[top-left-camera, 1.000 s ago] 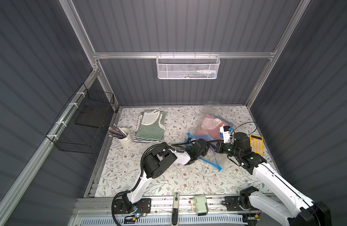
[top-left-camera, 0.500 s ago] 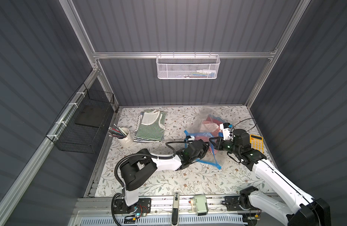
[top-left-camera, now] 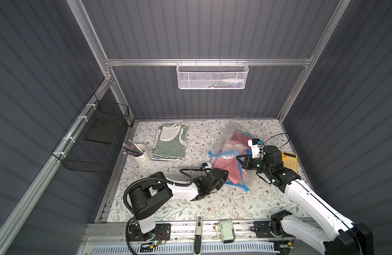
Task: Take the tank top out of the vacuum bag
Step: Take out the tank top from the vacuum bag.
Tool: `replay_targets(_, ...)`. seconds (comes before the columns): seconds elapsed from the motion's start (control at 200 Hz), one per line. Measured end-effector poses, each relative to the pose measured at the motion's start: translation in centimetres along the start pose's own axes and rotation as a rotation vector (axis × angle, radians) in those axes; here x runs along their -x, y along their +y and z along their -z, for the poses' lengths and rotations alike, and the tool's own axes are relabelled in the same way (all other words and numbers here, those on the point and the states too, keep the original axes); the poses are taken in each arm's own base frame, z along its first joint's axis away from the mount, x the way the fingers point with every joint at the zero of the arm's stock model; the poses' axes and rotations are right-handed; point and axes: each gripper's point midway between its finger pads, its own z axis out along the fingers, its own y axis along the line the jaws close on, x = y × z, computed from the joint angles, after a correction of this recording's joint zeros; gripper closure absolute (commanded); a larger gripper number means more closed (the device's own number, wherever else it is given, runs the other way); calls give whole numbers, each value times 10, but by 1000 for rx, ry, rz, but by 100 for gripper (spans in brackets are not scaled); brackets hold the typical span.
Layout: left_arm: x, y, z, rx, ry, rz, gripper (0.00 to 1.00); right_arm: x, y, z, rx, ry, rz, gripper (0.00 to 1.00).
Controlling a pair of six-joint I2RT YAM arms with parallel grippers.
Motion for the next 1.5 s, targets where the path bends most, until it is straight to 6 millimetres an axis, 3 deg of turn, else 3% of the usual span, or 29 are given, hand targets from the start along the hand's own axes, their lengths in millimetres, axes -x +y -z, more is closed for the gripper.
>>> replay_targets(0.305, 1, 25, -15, 39, -18, 46, 44, 0, 0, 0, 1, 0, 1, 100)
replay_targets(0.6, 3, 30, -36, 19, -66, 88, 40, -1, 1, 0, 7, 3, 0, 100)
replay_targets(0.685, 2, 26, -49, -8, -74, 110, 44, 0, 1, 0, 8, 3, -1, 100)
replay_targets(0.78, 2, 23, -67, -42, -78, 138, 56, -1, 2, 0, 9, 4, -2, 100)
replay_targets(0.96, 2, 14, -79, -71, -81, 134, 100, -1, 2, 0, 11, 4, -2, 100)
replay_targets(1.125, 4, -4, -71, -94, -81, 101, 100, 1, 3, 2, 10, -4, 1, 100)
replay_targets(1.34, 3, -55, -32, -190, -50, 98, 100, 1, 2, 2, 5, -6, 1, 100)
replay_targets(1.501, 3, -71, -15, -202, -37, 93, 100, 1, 1, 0, 1, -1, -2, 100)
